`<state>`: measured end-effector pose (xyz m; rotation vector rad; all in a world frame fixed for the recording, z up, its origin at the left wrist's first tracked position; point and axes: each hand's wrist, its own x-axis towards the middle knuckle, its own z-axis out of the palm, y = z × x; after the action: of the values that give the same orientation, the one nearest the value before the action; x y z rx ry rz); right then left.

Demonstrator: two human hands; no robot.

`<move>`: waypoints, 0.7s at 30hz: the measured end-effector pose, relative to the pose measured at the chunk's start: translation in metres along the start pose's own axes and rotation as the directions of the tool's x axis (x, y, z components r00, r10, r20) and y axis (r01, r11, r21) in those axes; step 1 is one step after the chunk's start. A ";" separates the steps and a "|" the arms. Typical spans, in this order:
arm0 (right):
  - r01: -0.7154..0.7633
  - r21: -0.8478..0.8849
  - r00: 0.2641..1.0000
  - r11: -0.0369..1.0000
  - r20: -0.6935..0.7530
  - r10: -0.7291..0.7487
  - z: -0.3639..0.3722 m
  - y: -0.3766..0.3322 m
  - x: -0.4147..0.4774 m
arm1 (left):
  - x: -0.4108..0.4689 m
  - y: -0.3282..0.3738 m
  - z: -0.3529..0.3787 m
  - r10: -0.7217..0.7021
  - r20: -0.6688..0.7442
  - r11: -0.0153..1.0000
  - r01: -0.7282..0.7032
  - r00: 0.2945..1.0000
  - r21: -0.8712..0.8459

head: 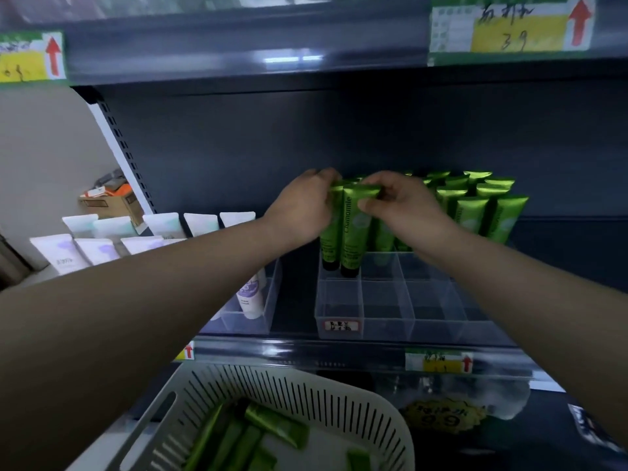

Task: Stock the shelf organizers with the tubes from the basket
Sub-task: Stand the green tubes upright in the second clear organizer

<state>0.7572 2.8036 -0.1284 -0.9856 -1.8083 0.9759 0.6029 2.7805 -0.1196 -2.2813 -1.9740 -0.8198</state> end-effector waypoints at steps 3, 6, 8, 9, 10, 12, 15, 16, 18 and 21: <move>-0.023 -0.027 1.000 0.999 -0.008 0.023 0.006 0.011 0.003 | 0.001 -0.008 0.011 -0.003 0.014 1.000 0.003 1.000 0.009; -0.051 -0.050 0.999 0.997 0.007 0.051 0.012 0.021 0.002 | 0.000 -0.016 0.018 -0.003 0.030 1.000 0.002 1.000 0.004; -0.043 -0.062 0.999 0.997 0.019 0.044 0.015 0.028 0.002 | 0.000 -0.020 0.022 0.000 0.025 1.000 0.000 1.000 0.003; -0.039 -0.067 0.999 0.997 0.023 0.041 0.017 0.030 0.002 | -0.001 -0.022 0.024 0.000 0.024 1.000 0.000 1.000 0.004; -0.039 -0.073 0.999 0.997 0.026 0.041 0.018 0.032 0.003 | -0.001 -0.023 0.026 0.000 0.025 1.000 0.000 1.000 0.004; -0.047 -0.086 0.998 0.995 0.026 0.049 0.019 0.036 0.003 | -0.002 -0.025 0.030 0.005 0.032 1.000 -0.005 0.999 0.003; -0.046 -0.097 0.999 0.994 0.023 0.049 0.021 0.040 0.003 | -0.003 -0.027 0.035 0.009 0.040 1.000 -0.009 0.999 0.003; -0.041 -0.100 0.999 0.994 0.028 0.044 0.022 0.042 0.003 | -0.004 -0.027 0.036 0.006 0.043 1.000 -0.007 0.999 0.005; -0.035 -0.102 0.998 0.994 0.042 0.039 0.023 0.044 0.003 | -0.005 -0.027 0.037 0.004 0.044 1.000 -0.004 0.999 0.006; -0.026 -0.118 0.998 0.993 0.046 0.031 0.026 0.045 0.003 | -0.005 -0.027 0.038 0.010 0.051 1.000 -0.010 0.999 0.012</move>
<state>0.7438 2.8178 -0.1767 -1.0708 -1.9142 0.9256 0.5916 2.7939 -0.1627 -2.3267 -1.9805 -0.7541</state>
